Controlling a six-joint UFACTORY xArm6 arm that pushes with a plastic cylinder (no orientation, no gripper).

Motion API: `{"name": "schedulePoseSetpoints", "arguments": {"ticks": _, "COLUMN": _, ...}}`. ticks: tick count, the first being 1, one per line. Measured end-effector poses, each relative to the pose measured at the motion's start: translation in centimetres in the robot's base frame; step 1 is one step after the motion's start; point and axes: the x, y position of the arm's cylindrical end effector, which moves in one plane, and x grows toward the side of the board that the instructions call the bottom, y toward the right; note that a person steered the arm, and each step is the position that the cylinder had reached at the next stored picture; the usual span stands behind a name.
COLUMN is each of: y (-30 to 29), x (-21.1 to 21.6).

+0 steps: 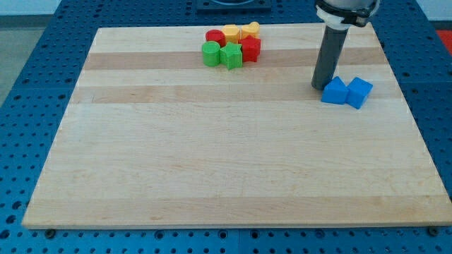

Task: Place your arm horizontally to the blue blocks

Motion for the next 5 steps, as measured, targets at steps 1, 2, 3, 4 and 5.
{"name": "schedulePoseSetpoints", "arguments": {"ticks": 1, "y": 0.0, "x": 0.0}}
{"name": "schedulePoseSetpoints", "arguments": {"ticks": 2, "y": -0.1, "x": -0.5}}
{"name": "schedulePoseSetpoints", "arguments": {"ticks": 3, "y": -0.1, "x": -2.9}}
{"name": "schedulePoseSetpoints", "arguments": {"ticks": 4, "y": 1.3, "x": -4.7}}
{"name": "schedulePoseSetpoints", "arguments": {"ticks": 5, "y": 3.9, "x": -4.8}}
